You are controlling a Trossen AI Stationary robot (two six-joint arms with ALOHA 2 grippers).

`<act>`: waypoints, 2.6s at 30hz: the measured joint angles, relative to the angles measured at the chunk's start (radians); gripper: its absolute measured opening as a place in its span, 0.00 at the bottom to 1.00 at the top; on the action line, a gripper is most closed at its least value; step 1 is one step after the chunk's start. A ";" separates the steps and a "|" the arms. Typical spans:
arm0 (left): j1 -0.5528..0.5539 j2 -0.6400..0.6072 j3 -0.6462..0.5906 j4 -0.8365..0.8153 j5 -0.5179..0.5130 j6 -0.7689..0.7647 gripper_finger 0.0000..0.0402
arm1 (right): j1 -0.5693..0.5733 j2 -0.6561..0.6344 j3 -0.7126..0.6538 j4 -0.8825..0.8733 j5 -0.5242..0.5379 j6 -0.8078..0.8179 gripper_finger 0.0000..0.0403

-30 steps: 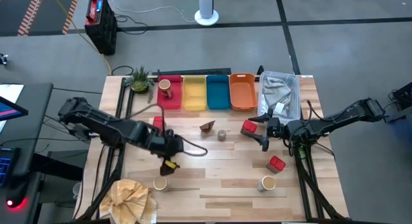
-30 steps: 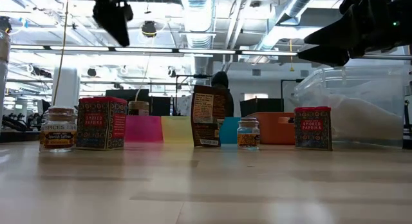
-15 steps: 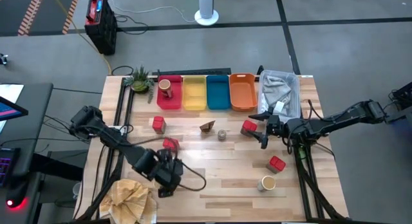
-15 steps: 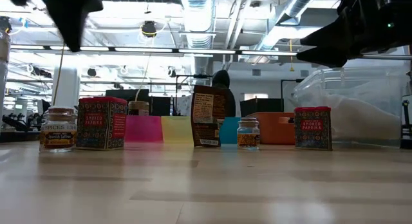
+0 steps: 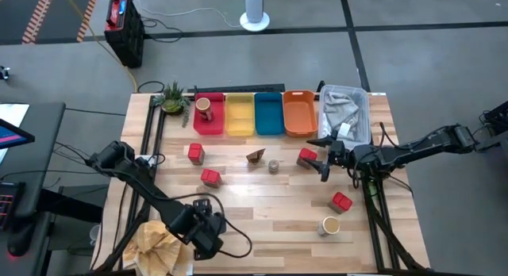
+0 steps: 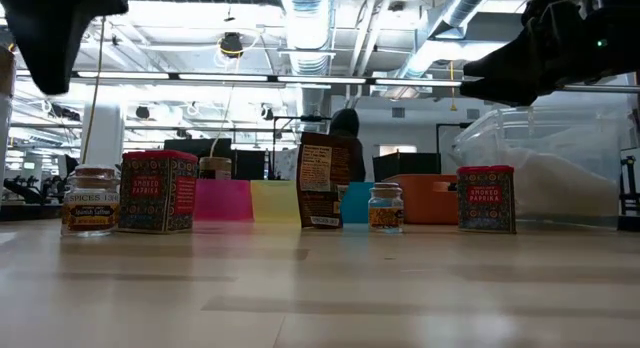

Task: Sort spices by type
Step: Put the gold spice bottle into the red bin

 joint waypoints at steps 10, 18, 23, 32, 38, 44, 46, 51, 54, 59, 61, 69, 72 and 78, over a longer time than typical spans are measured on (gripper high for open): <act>0.036 0.020 0.000 -0.093 0.116 0.019 0.92 | 0.009 0.000 0.000 0.004 0.004 0.007 0.88; 0.055 0.020 0.000 -0.103 0.102 0.039 0.92 | 0.052 0.000 0.001 0.004 0.008 0.013 0.88; 0.065 0.020 0.000 -0.106 0.105 0.032 0.92 | 0.063 0.000 0.001 0.004 0.004 0.013 0.88; 0.085 0.020 0.000 -0.120 0.099 0.024 0.92 | 0.062 0.000 0.002 0.003 0.001 0.010 0.88; 0.072 0.020 0.000 -0.130 0.090 0.214 0.92 | 0.062 0.000 0.002 0.000 0.000 0.009 0.88; 0.038 0.020 0.000 -0.130 0.085 0.375 0.92 | 0.062 -0.001 0.003 -0.015 -0.001 0.004 0.88; 0.027 0.020 0.000 -0.130 0.083 0.416 0.92 | 0.061 -0.001 0.003 -0.015 -0.001 0.003 0.88; 0.020 0.020 0.006 -0.117 0.104 0.426 0.92 | 0.046 -0.001 0.003 -0.016 -0.002 0.002 0.88; 0.016 0.018 0.023 -0.120 0.110 0.384 0.92 | 0.046 -0.001 0.003 -0.017 -0.001 0.003 0.88; -0.019 0.018 0.029 -0.184 0.096 0.373 0.92 | 0.049 -0.001 0.003 -0.019 -0.001 0.006 0.88; -0.036 0.018 0.025 -0.196 0.095 0.392 0.92 | 0.049 -0.001 0.003 -0.020 -0.001 0.009 0.88; -0.086 0.019 0.025 -0.242 -0.010 0.632 0.92 | 0.048 -0.001 0.003 -0.020 -0.001 0.006 0.88; -0.094 0.019 0.025 -0.271 -0.020 0.696 0.92 | 0.049 -0.001 0.003 -0.020 -0.001 0.006 0.88; -0.105 0.019 0.025 -0.253 -0.022 0.790 0.92 | 0.049 -0.001 0.003 -0.021 -0.001 0.007 0.88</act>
